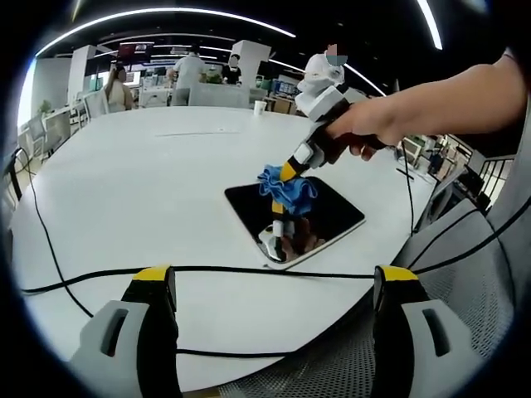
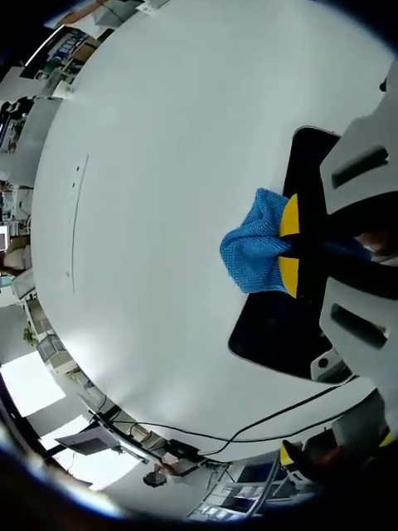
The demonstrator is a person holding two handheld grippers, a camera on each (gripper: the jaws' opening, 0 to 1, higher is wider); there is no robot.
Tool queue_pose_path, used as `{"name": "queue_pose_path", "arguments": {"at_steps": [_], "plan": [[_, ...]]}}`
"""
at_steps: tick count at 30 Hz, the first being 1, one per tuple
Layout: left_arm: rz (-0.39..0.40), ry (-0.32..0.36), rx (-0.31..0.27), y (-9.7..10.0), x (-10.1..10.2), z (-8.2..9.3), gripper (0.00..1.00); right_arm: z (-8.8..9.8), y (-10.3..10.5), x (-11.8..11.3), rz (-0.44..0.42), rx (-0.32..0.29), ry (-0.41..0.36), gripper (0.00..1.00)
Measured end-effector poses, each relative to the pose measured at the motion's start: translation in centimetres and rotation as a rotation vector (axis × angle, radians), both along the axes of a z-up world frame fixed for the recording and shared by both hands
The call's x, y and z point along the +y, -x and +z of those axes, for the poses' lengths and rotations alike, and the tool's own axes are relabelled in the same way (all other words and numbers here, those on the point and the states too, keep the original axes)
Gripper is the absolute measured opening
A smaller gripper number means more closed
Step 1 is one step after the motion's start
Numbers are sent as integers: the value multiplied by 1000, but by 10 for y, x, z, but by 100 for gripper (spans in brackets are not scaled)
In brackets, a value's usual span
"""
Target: Wipe the mirror surface with the cleaning cloth until all visible marks leave the cleaned area.
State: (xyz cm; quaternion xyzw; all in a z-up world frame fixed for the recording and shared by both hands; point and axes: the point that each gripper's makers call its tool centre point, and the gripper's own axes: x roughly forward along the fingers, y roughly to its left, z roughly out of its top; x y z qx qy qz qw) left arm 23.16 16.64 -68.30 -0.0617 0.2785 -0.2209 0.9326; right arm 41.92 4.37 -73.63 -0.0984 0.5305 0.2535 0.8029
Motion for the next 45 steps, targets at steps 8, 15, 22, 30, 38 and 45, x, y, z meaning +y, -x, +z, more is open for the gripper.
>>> {"name": "queue_pose_path", "arguments": {"at_steps": [8, 15, 22, 30, 38, 45], "plan": [[1, 0, -1, 0, 1, 0, 99, -1, -4, -9, -1, -4, 7, 1], [-2, -2, 0, 0, 0, 0, 99, -2, -6, -14, -8, -3, 11, 1], [-11, -3, 3, 1, -1, 0, 99, -3, -9, -28, -19, -5, 24, 1], [-13, -4, 5, 1, -2, 0, 99, -3, -8, -29, -31, -9, 30, 1], [-29, -12, 6, 2, -5, 0, 99, -2, -5, -30, -43, -24, 28, 1], [-31, -40, -14, 1, -3, 1, 99, -8, -3, -33, -52, -31, 30, 1]]}}
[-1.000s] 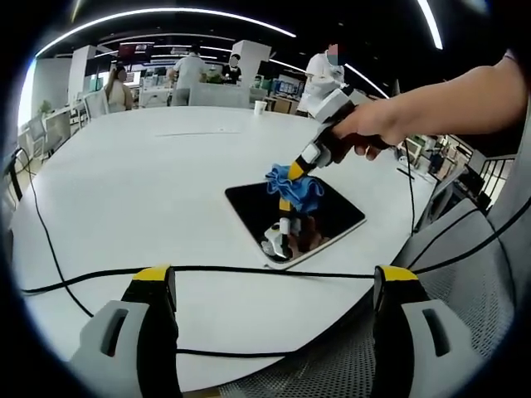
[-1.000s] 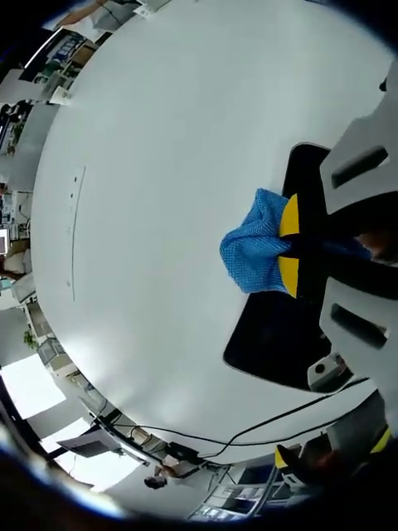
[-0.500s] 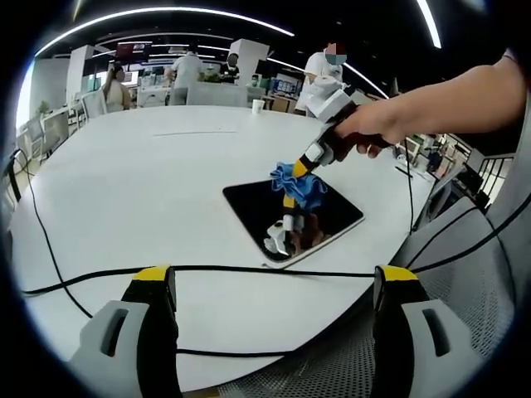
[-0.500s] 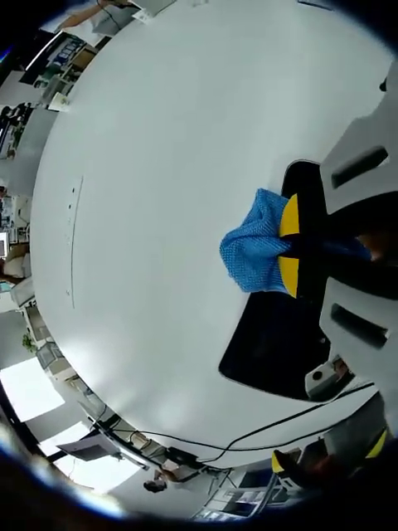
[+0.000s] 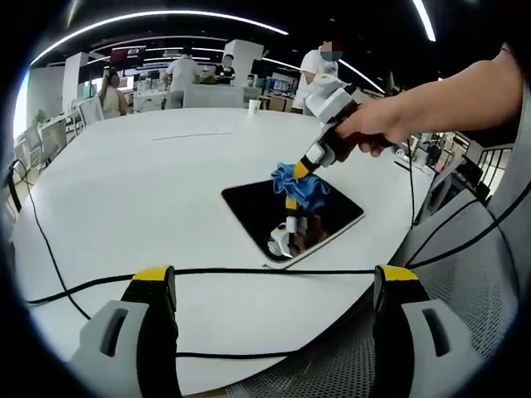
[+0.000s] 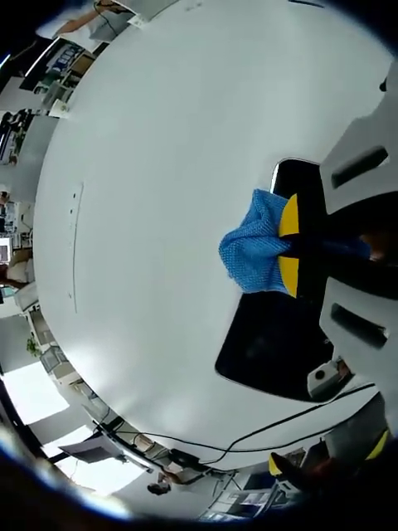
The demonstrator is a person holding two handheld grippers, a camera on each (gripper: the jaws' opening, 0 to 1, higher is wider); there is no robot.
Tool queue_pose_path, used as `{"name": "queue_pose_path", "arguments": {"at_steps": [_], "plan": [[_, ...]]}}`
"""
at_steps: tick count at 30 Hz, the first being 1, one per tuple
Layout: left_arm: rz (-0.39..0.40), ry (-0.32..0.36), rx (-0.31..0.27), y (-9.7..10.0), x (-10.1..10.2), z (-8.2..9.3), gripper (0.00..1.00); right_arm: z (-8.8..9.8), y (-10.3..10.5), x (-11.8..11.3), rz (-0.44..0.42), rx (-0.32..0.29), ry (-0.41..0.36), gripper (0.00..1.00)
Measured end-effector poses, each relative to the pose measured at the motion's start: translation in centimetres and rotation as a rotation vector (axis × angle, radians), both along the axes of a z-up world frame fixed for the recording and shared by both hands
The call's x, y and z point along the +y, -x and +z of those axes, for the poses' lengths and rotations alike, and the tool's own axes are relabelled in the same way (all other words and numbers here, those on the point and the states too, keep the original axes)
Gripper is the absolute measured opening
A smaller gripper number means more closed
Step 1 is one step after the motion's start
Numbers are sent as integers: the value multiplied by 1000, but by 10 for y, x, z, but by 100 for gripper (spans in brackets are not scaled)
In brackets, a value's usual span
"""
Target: Wipe the mirror surface with the cleaning cloth until all visible marks leave the cleaned area.
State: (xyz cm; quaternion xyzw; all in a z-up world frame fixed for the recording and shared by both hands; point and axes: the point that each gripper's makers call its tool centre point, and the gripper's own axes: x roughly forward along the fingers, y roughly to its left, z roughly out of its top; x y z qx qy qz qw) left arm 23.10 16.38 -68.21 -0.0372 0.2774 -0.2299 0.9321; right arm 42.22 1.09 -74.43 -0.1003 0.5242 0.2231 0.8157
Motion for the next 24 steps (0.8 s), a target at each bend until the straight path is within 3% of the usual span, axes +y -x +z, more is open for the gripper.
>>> {"name": "queue_pose_path", "arguments": {"at_steps": [5, 15, 21, 24], "plan": [[43, -46, -53, -4, 10, 8, 99, 3, 11, -2, -1, -9, 4, 0], [44, -34, -45, -3, 10, 6, 99, 4, 34, -9, -22, -10, -1, 0], [41, 10, -80, -4, 5, 15, 99, 5, 46, -12, -32, -13, 0, 0], [41, -6, -100, -5, 6, 17, 99, 6, 51, -13, -37, -12, 0, 0]]}}
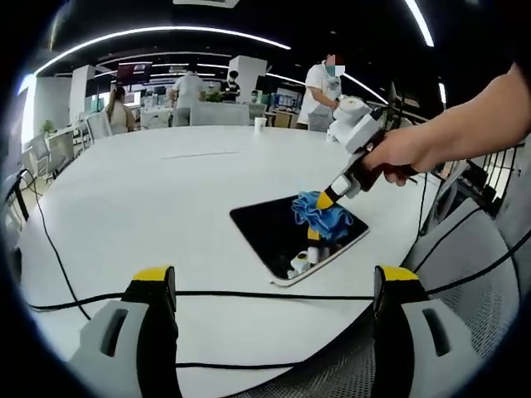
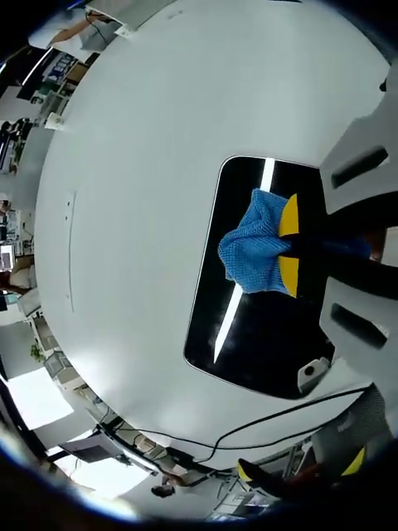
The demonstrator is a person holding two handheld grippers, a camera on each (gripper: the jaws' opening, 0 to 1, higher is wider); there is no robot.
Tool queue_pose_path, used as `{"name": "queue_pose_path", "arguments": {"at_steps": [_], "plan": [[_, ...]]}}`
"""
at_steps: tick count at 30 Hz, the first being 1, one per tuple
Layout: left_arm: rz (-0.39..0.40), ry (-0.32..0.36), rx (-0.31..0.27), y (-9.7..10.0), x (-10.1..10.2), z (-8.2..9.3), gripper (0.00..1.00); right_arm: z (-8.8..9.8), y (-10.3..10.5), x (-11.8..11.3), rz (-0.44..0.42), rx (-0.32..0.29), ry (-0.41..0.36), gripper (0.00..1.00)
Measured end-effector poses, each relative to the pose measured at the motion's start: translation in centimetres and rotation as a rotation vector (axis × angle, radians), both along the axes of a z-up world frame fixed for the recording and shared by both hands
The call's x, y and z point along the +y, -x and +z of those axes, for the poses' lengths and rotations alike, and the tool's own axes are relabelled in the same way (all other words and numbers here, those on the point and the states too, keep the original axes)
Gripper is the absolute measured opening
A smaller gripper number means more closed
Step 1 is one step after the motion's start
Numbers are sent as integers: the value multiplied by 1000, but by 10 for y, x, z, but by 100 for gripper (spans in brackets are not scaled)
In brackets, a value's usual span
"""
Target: Wipe the mirror surface with the cleaning cloth until all visible marks leave the cleaned area.
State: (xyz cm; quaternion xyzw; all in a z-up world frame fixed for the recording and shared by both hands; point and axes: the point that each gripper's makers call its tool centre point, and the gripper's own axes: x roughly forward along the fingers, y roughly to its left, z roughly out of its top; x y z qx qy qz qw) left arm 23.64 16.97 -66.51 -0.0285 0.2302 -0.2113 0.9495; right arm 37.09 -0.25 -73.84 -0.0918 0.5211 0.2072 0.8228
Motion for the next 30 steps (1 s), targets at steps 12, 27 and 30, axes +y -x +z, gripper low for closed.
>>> {"name": "queue_pose_path", "arguments": {"at_steps": [12, 27, 30], "plan": [[35, 22, 35, 1, 6, -5, 99, 1, 18, -4, -14, -4, -2, 0], [34, 3, 51, 1, 6, -8, 99, 1, 42, -11, -34, 13, -17, 0], [20, -1, 44, 1, 4, -7, 99, 1, 47, -12, -52, 18, -26, 0]]}}
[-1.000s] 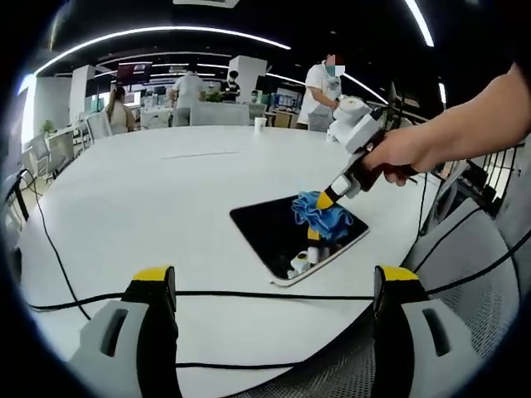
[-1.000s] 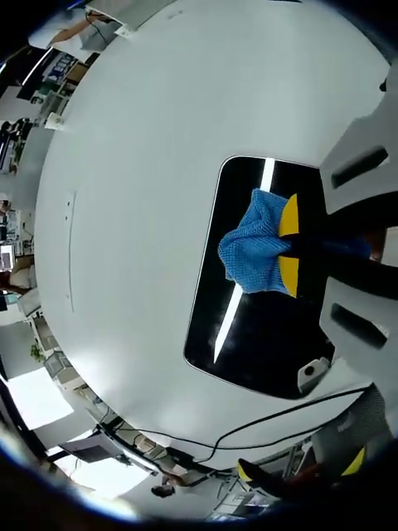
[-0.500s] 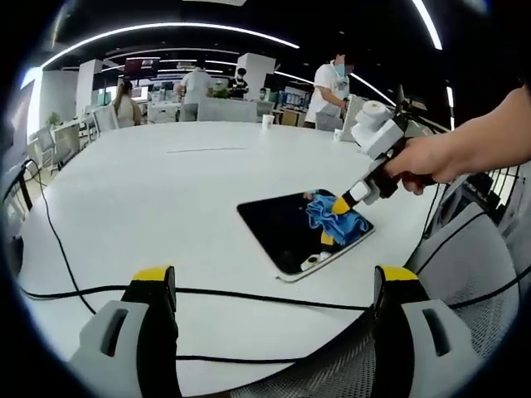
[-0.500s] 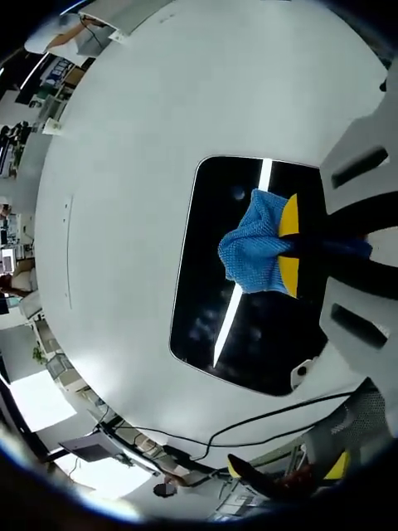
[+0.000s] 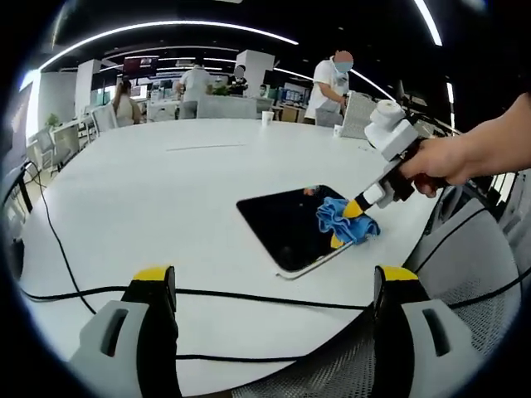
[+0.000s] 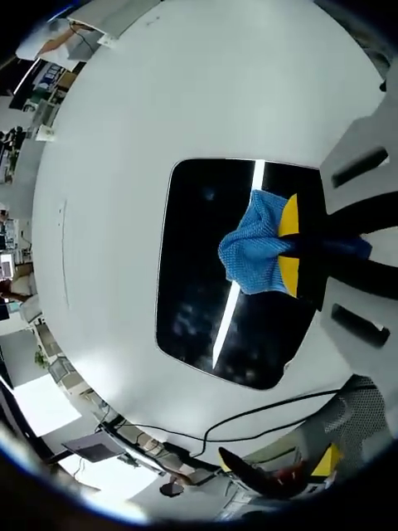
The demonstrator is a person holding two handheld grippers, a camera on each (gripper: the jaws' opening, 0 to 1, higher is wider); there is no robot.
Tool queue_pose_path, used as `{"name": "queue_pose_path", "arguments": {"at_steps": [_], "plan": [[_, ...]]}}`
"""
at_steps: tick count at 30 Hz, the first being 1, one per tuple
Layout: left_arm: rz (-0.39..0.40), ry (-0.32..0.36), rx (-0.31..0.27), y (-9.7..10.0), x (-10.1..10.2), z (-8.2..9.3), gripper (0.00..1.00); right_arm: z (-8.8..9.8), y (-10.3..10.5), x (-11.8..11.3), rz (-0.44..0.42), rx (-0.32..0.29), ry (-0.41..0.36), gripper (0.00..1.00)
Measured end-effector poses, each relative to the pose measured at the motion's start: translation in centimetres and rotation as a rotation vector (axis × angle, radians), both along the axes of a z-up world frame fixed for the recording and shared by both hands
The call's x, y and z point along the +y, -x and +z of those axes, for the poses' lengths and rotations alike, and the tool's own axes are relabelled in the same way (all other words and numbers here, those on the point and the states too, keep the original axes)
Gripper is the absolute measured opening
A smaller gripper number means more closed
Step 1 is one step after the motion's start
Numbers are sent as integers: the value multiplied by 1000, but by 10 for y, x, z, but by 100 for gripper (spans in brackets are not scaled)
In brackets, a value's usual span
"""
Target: Wipe the mirror surface with the cleaning cloth until all visible marks leave the cleaned area.
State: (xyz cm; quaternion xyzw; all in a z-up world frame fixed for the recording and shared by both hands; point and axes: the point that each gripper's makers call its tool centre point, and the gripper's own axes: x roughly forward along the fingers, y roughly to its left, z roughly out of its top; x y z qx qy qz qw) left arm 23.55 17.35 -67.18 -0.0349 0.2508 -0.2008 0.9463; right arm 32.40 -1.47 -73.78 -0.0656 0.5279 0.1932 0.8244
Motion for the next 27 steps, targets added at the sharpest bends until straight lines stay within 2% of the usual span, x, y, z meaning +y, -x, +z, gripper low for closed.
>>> {"name": "queue_pose_path", "arguments": {"at_steps": [27], "plan": [[-17, -1, -4, 0, -2, 0, 99, 0, 25, -4, -29, -15, -32, 1]]}}
